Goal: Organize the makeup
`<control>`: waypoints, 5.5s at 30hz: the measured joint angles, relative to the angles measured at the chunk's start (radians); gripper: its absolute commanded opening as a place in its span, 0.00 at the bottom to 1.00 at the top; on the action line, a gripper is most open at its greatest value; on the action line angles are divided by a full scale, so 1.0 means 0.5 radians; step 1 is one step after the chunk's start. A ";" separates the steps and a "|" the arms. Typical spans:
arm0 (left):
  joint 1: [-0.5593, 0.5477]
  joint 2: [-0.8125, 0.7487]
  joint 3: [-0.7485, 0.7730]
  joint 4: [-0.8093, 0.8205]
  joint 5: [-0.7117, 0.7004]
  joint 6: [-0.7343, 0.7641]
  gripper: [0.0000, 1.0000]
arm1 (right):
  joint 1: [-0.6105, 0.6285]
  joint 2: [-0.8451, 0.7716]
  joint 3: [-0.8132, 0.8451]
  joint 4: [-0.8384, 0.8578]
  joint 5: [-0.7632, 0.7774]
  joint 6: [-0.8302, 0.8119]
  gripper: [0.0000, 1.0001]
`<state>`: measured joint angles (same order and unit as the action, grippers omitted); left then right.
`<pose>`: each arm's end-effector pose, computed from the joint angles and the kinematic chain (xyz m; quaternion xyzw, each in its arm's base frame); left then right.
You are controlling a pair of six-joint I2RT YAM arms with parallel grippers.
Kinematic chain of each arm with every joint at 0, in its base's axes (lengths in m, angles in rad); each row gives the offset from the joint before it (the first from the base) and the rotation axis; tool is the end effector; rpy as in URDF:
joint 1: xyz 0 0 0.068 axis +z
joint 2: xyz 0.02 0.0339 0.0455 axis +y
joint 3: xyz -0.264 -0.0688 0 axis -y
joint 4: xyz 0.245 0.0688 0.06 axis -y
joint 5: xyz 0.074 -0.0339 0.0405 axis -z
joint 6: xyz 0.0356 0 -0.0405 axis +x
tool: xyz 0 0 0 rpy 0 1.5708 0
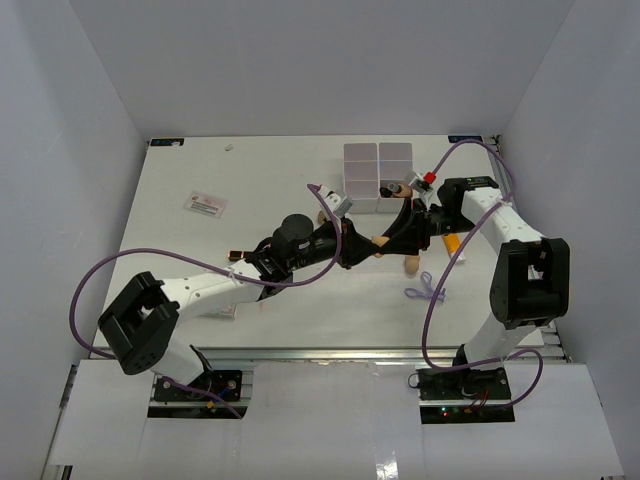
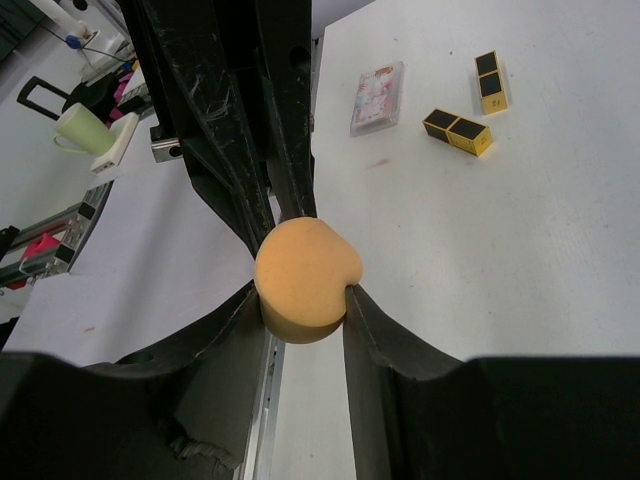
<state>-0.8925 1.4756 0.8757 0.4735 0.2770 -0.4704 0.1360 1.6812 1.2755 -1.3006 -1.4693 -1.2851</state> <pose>0.2047 -0.2696 0.2739 0.2449 0.7076 -0.4929 0.4432 0.2799 0.0741 0.2574 -0.4485 0.5908 0.5887 0.3213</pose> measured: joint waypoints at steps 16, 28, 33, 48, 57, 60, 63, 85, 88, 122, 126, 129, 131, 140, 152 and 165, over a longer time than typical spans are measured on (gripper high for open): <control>0.000 -0.045 0.001 -0.098 -0.001 0.067 0.07 | 0.006 -0.014 0.000 0.000 0.006 -0.029 0.37; 0.000 -0.068 0.035 -0.227 -0.010 0.141 0.52 | 0.023 -0.040 0.003 -0.001 0.062 -0.070 0.15; 0.000 -0.082 0.049 -0.298 -0.054 0.165 0.77 | 0.038 -0.080 0.042 0.000 0.119 -0.059 0.11; 0.017 -0.653 0.265 -0.933 -0.289 0.538 0.98 | 0.181 -0.447 -0.051 1.099 0.855 0.973 0.08; 0.481 -0.746 0.152 -1.205 -0.572 0.732 0.98 | 0.535 -0.174 0.215 1.640 1.952 1.165 0.08; 0.576 -0.701 0.012 -1.270 -0.592 0.749 0.98 | 0.610 0.059 0.402 1.743 2.244 1.124 0.09; 0.587 -0.653 -0.054 -1.347 -0.587 0.762 0.98 | 0.651 0.247 0.534 1.798 2.456 1.080 0.11; 0.587 -0.724 -0.100 -1.351 -0.589 0.830 0.98 | 0.658 0.647 0.695 1.906 2.909 0.981 0.68; 0.587 -0.722 -0.101 -1.351 -0.589 0.837 0.98 | 0.658 0.613 0.687 1.890 2.891 0.998 0.72; 0.587 -0.760 -0.128 -1.352 -0.345 0.871 0.98 | -0.157 -0.572 -0.789 1.629 2.118 2.192 0.56; 0.587 -0.760 -0.129 -1.352 -0.344 0.874 0.98 | -0.168 -0.401 -0.774 1.689 2.099 2.263 0.52; 0.587 -0.760 -0.129 -1.351 -0.344 0.874 0.98 | -0.176 -0.313 -0.767 1.722 2.096 2.304 0.51; 0.587 -0.760 -0.129 -1.351 -0.344 0.874 0.98 | -0.177 -0.273 -0.755 1.738 2.095 2.321 0.51; 0.587 -0.760 -0.129 -1.351 -0.344 0.874 0.98 | -0.179 -0.143 -0.719 1.835 2.098 2.355 0.47; 0.587 -0.760 -0.129 -1.352 -0.344 0.875 0.98 | -0.185 -0.123 -0.718 1.872 2.130 2.235 0.11; 0.587 -0.757 -0.130 -1.351 -0.349 0.875 0.98 | 0.017 -0.359 -0.284 1.653 1.823 1.505 0.08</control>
<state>-0.5991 1.0970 0.8107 -0.2020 0.1024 -0.0330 0.1446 1.5015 1.1334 -0.4743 -0.5576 -0.5323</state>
